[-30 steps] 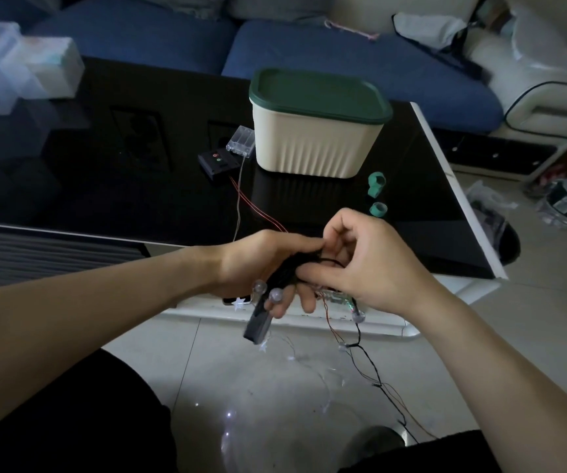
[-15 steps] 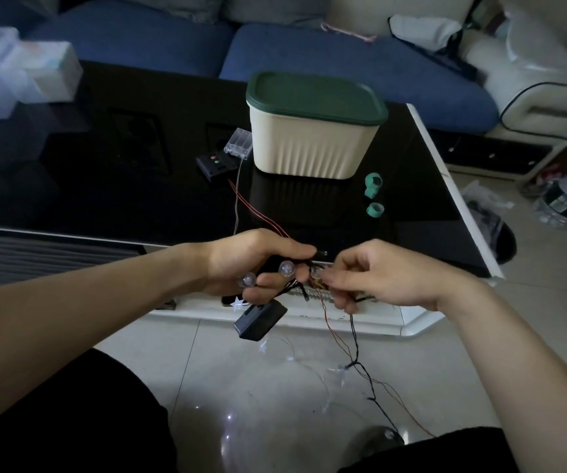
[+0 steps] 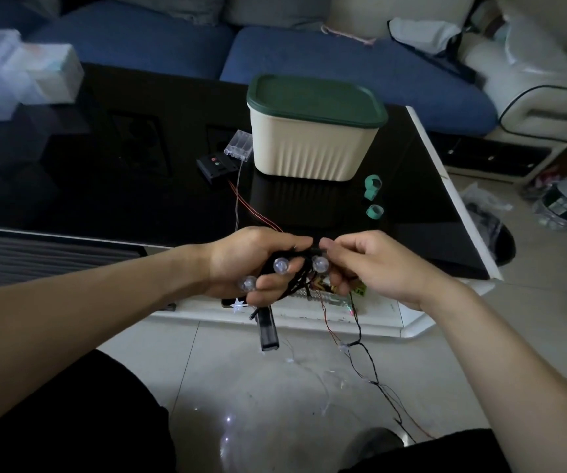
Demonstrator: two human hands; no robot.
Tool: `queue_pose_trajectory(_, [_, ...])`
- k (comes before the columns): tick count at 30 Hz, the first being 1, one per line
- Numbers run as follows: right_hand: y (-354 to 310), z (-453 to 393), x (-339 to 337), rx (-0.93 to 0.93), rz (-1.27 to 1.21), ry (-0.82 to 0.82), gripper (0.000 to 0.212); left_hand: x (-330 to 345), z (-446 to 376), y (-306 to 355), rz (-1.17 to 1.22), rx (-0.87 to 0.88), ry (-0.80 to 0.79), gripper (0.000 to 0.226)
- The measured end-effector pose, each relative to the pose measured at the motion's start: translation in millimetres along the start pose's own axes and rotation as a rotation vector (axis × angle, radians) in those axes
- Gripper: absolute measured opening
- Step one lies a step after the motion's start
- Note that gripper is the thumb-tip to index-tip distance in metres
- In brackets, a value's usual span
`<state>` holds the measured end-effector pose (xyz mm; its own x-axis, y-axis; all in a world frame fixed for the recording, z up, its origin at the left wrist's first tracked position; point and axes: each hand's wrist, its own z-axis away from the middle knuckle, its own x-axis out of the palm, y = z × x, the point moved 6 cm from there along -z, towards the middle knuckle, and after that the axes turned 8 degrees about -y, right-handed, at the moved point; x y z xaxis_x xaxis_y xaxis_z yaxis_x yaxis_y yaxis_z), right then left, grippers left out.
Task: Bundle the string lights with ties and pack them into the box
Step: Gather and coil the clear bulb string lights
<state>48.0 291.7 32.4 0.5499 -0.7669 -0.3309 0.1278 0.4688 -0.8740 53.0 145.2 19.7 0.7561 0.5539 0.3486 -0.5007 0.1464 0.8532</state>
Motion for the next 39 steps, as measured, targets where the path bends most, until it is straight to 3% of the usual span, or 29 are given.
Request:
queue_pose_trajectory(4, [8, -3, 7, 0.11, -0.107, -0.054, 0.056, -6, 1, 10, 0.183, 0.104, 0.106, 0.049])
queue_pose_trajectory(11, [19, -7, 15, 0.228, -0.019, -0.13, 0.084, -32, 9, 26, 0.341, 0.319, 0.369, 0.044])
queue_pose_trajectory(13, [19, -6, 19, 0.257, 0.008, -0.146, 0.066, -37, 11, 28, 0.373, 0.363, 0.412, 0.044])
queue_pose_trajectory(15, [19, -4, 23, 0.266, 0.13, -0.173, 0.035, -37, 13, 31, 0.394, 0.401, 0.415, 0.046])
queue_pose_trajectory(17, [21, -3, 27, 0.288, 0.225, -0.206, 0.024, -34, 14, 34, 0.386, 0.425, 0.398, 0.044])
queue_pose_trajectory(22, [10, 0, 37, 0.269, 0.332, -0.211, 0.024, -28, 12, 33, 0.358, 0.443, 0.31, 0.053])
queue_pose_trajectory(26, [-11, 2, 46, 0.105, 0.423, -0.174, 0.033, -26, 10, 29, 0.348, 0.422, 0.314, 0.066])
queue_pose_trajectory(29, [-20, 4, 46, 0.006, 0.422, -0.104, 0.037, -19, 6, 25, 0.317, 0.353, 0.282, 0.06])
queue_pose_trajectory(35, [-28, 13, 28, -0.076, 0.29, 0.043, 0.018, -11, -7, 7, 0.136, 0.173, 0.262, 0.052])
queue_pose_trajectory(39, [-31, 15, 19, -0.112, 0.202, 0.126, 0.014, -2, -12, 0, -0.148, 0.065, 0.182, 0.063])
